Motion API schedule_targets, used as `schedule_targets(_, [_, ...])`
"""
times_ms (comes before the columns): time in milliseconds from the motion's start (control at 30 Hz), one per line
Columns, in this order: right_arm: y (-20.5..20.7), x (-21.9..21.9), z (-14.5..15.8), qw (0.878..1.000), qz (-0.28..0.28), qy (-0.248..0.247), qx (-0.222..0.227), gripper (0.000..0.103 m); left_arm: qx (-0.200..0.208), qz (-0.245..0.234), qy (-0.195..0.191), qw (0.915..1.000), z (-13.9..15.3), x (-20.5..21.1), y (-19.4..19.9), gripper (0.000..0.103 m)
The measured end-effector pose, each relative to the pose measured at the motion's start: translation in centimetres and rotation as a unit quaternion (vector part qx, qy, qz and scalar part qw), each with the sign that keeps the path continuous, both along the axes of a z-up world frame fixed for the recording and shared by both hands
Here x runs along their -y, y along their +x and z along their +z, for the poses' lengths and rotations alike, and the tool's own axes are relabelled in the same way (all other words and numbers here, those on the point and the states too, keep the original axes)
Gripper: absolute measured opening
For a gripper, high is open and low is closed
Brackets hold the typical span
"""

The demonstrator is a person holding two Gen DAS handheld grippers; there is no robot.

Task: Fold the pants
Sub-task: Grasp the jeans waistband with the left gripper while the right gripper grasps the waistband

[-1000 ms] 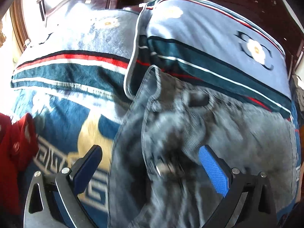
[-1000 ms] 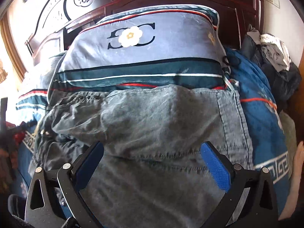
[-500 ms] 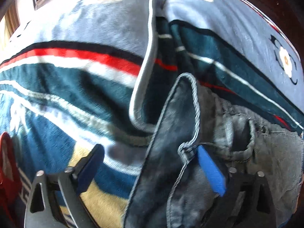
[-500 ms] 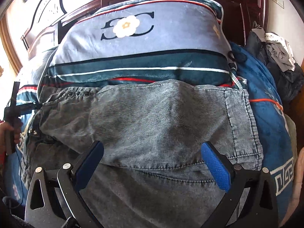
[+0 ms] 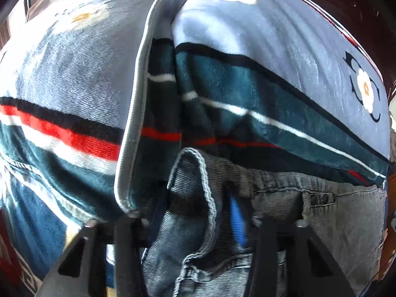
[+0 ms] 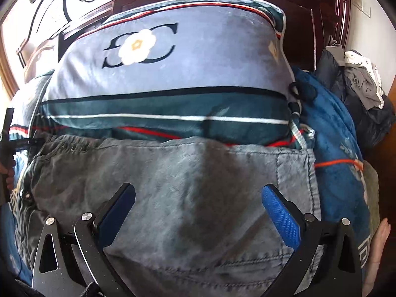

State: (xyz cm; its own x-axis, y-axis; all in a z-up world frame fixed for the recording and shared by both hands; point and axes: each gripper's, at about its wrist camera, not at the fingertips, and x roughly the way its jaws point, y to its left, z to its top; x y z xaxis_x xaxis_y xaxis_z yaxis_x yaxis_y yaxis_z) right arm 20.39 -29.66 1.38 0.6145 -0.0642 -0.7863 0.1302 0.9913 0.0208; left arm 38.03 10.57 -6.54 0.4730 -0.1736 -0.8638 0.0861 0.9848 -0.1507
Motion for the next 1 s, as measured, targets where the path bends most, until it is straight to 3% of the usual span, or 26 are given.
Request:
schedule_targets(100, [0.8, 0.8, -0.3, 1.000, -0.005, 0.010, -0.008, 0.103, 0.023, -0.012, 0.007, 0.9996, -0.2, 1.0, -0.9, 0.021])
schedule_targets(267, [2.8, 2.1, -1.4, 0.999, -0.018, 0.039, -0.027, 0.103, 0.048, -0.007, -0.037, 0.9981, 1.4, 0.3, -2.5, 0.018])
schedule_targets(433, [7.1, 3.6, -3.2, 0.989, -0.040, 0.125, -0.066, 0.092, 0.067, -0.016, -0.073, 0.9950, 3.1, -0.7, -4.5, 0.018])
schedule_targets(533, [9.8, 3.2, -5.6, 0.986, -0.049, 0.109, -0.116, 0.085, 0.065, -0.018, -0.087, 0.9939, 4.5, -1.4, -4.7, 0.018])
schedule_targets(600, [10.9, 1.7, -7.3, 0.987, -0.042, 0.053, -0.146, 0.083, 0.064, -0.021, -0.086, 0.9940, 4.7, -2.1, -4.6, 0.018])
schedule_targets(667, [11.5, -0.2, -7.6, 0.987, -0.025, -0.011, -0.157, 0.062, 0.062, -0.022, -0.088, 0.9940, 4.6, -2.1, -4.7, 0.018])
schedule_targets(700, [11.6, -0.8, -7.2, 0.988, -0.020, -0.022, -0.152, 0.033, 0.062, -0.020, -0.091, 0.9937, 4.6, -1.9, -4.7, 0.018])
schedule_targets(733, [11.6, -1.1, -6.7, 0.989, -0.017, -0.028, -0.146, 0.018, 0.063, -0.019, -0.094, 0.9934, 4.4, -2.1, -4.6, 0.018])
schedule_targets(833, [10.9, -1.8, -5.2, 0.992, 0.003, -0.029, -0.126, 0.011, 0.067, -0.021, -0.101, 0.9924, 5.3, -1.8, -4.5, 0.018])
schedule_targets(1000, [7.6, -0.9, -1.3, 0.999, 0.001, 0.015, -0.051, 0.010, 0.081, -0.024, -0.112, 0.9901, 7.3, -2.0, -5.9, 0.017])
